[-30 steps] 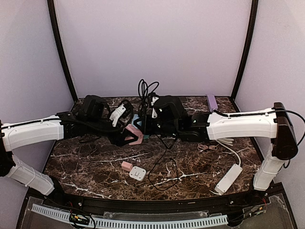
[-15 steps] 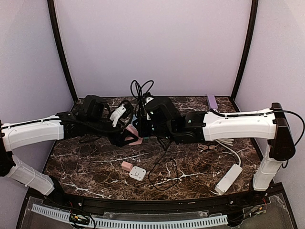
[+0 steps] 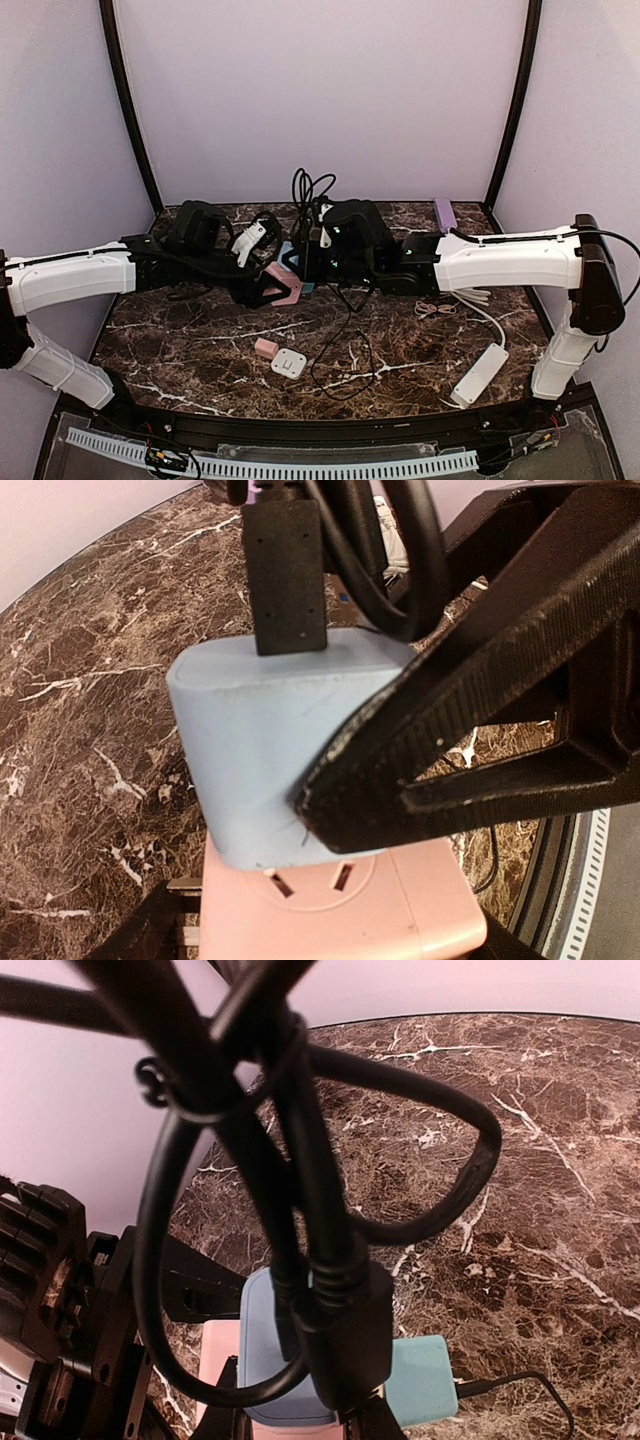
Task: Pull the plug off the socket
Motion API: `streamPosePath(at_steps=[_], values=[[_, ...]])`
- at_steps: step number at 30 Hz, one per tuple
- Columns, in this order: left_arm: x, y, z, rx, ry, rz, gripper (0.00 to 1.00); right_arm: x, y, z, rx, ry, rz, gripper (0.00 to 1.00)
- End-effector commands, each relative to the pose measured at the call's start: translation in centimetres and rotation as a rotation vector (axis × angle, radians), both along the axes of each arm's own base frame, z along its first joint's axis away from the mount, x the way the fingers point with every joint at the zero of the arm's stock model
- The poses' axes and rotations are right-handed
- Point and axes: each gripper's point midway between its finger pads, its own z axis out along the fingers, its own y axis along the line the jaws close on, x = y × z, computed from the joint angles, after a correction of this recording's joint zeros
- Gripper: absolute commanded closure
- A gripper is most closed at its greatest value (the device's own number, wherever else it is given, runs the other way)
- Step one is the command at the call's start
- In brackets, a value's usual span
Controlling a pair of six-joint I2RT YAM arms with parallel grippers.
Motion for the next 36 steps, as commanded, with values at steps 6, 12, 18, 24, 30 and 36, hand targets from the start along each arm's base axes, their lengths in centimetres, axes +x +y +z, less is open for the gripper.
streamPosePath(at_steps=[6, 12, 18, 24, 30, 36], values=[[-0.2, -0.3, 0.3, -0.008, -0.005, -0.017, 0.95, 1.3, -1.1, 3.4, 0.058, -0.077, -0.069, 1.0], [-0.2, -0.4, 0.2, -0.011, 0.004, -0.019, 0.97, 0.7, -1.2, 3.3, -0.028, -0.127, -0.081, 1.0], [-0.2, -0.4, 0.2, -0.011, 0.003, -0.02, 0.97, 0.2, -0.9, 3.3, -0.061, -0.15, -0.085, 1.0], [-0.1, -0.4, 0.3, -0.011, -0.002, -0.016, 0.98, 0.1, -0.7, 3.5, -0.058, -0.152, -0.085, 1.0], [0.0, 0.0, 0.5, -0.006, -0.021, -0.004, 0.98, 0.8, -1.6, 3.4, 0.037, -0.074, -0.083, 1.0], [-0.1, 0.0, 0.6, -0.01, -0.023, -0.008, 0.98, 1.7, -3.0, 3.2, 0.113, -0.02, -0.085, 1.0]])
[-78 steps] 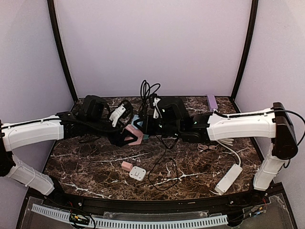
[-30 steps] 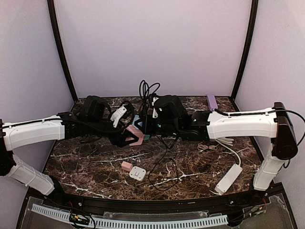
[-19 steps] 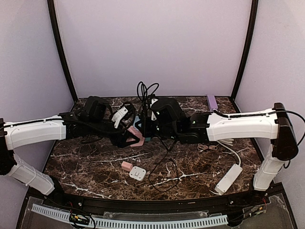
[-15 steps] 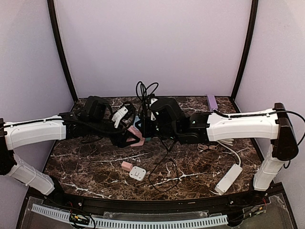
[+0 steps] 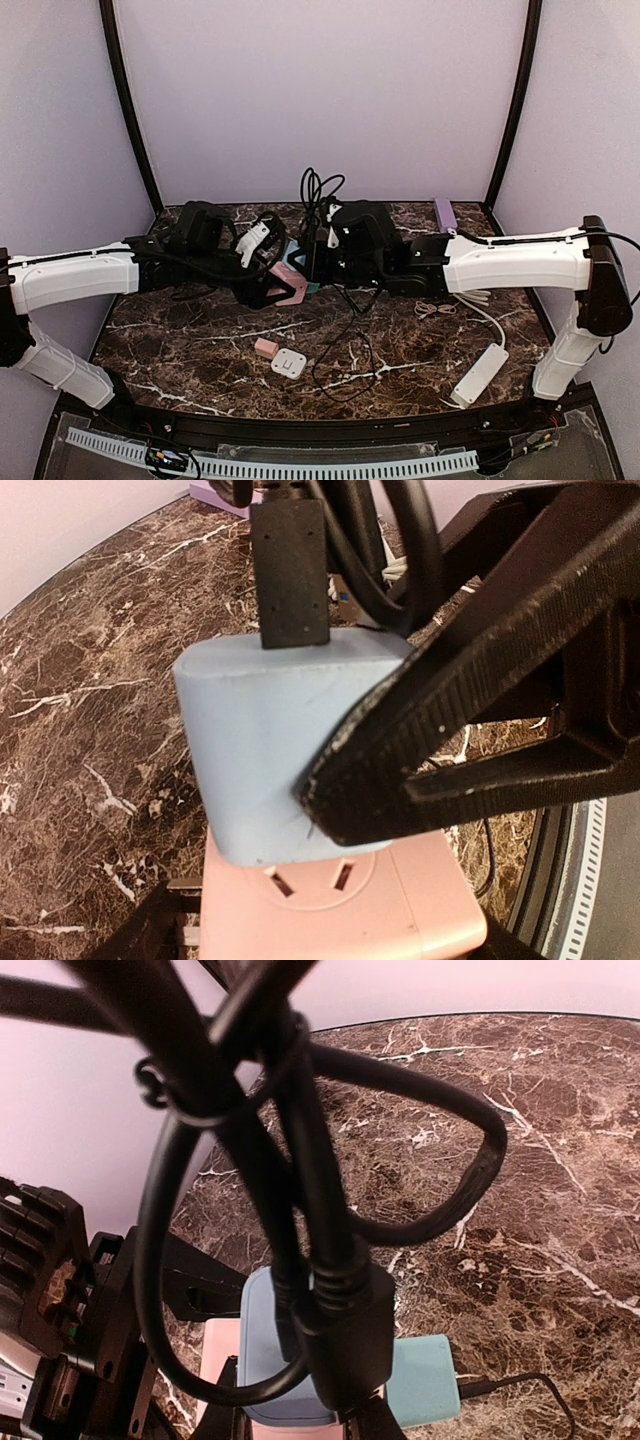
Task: Pull the plug off the socket
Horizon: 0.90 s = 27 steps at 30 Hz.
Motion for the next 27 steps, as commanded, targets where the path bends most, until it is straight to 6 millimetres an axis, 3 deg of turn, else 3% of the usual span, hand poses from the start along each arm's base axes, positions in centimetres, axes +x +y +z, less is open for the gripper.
streamPosePath(at_steps=[1, 15, 27], values=[[-0.1, 0.6, 0.5, 0.008, -0.014, 0.009, 0.99, 1.8, -1.9, 3.2, 0.109, -0.021, -0.065, 1.0], [0.0, 0.6, 0.3, 0.009, -0.014, 0.011, 0.99, 1.5, -1.5, 3.4, 0.033, -0.082, -0.074, 1.0], [0.1, 0.8, 0.7, 0.01, -0.03, 0.024, 0.99, 0.2, 0.3, 3.8, -0.081, -0.166, -0.06, 1.0]])
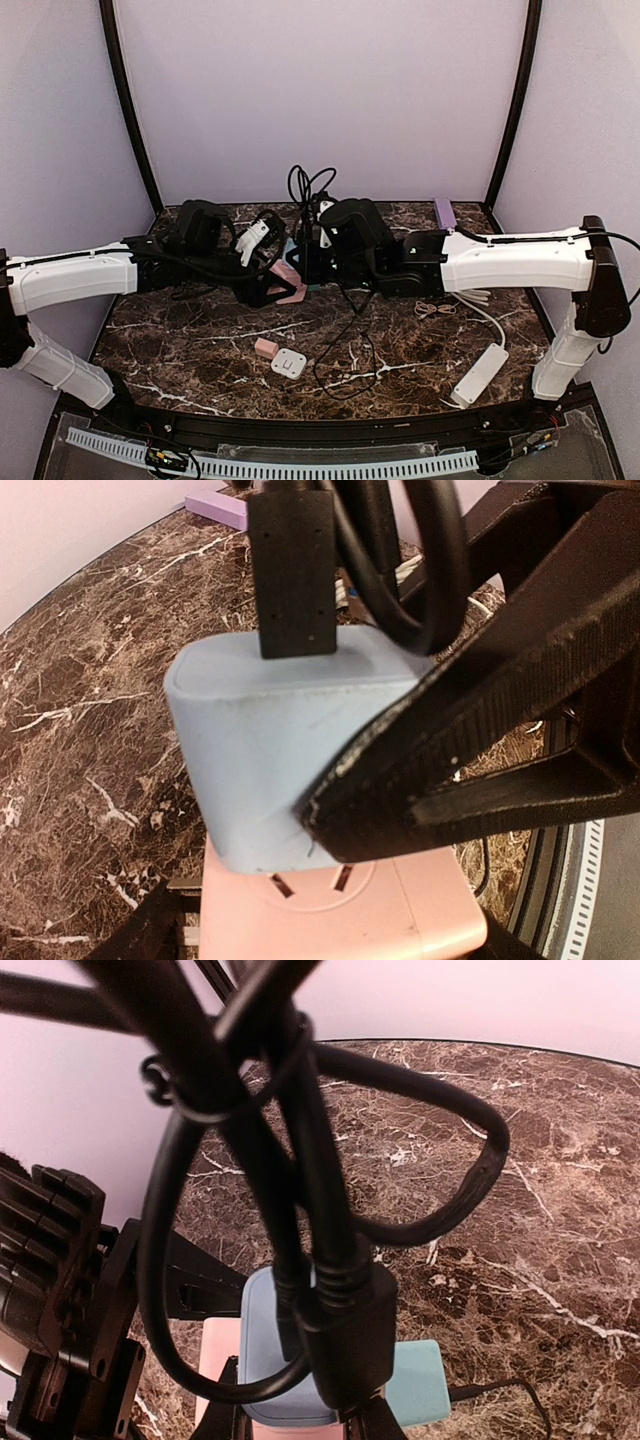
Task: Pull the plug off the socket
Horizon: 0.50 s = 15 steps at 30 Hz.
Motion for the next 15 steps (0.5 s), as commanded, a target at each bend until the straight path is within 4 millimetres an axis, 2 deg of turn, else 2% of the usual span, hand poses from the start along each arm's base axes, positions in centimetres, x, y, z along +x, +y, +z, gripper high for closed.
streamPosePath(at_steps=[1, 8, 15], values=[[0.0, 1.0, 0.1, 0.023, -0.005, 0.025, 0.99, 0.8, 0.1, 2.9, 0.006, -0.093, -0.047, 1.0], [0.0, 1.0, 0.2, 0.02, -0.008, 0.024, 0.99, 1.3, -0.7, 3.6, 0.067, -0.059, -0.046, 1.0], [-0.1, 0.9, 0.1, 0.018, -0.004, 0.018, 0.99, 2.1, -2.1, 2.9, 0.154, 0.041, -0.02, 1.0]])
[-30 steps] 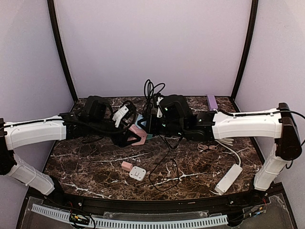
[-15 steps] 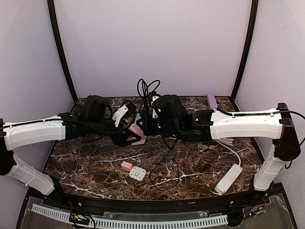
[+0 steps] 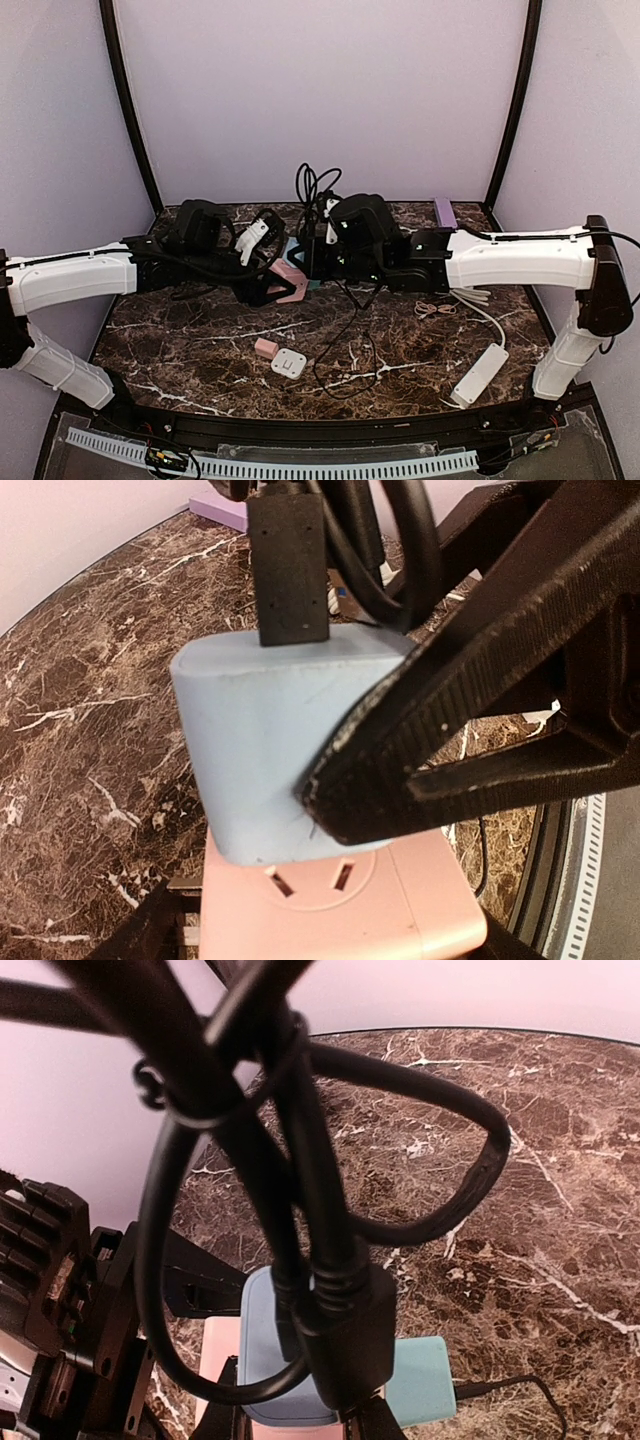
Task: Pull the plug off the socket
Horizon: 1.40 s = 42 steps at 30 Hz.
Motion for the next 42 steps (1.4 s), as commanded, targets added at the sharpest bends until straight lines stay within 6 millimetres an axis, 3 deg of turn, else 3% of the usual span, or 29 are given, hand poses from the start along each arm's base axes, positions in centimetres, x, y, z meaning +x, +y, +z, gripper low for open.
streamPosePath(at_steps=[1, 24, 34, 42], values=[[-0.2, 0.8, -0.1, 0.02, 0.005, 0.013, 0.99, 1.6, -1.9, 3.0, 0.117, 0.006, -0.041, 1.0], [-0.2, 0.8, -0.2, 0.021, 0.006, 0.012, 0.99, -0.3, 0.5, 3.1, -0.088, -0.135, -0.043, 1.0], [-0.2, 0.8, -0.1, 0.019, 0.005, 0.011, 0.99, 0.0, -0.2, 4.3, -0.004, -0.098, -0.04, 1.0], [-0.1, 0.9, 0.1, 0.017, 0.0, 0.018, 0.99, 0.5, -1.5, 3.6, 0.026, -0.063, -0.062, 1.0]])
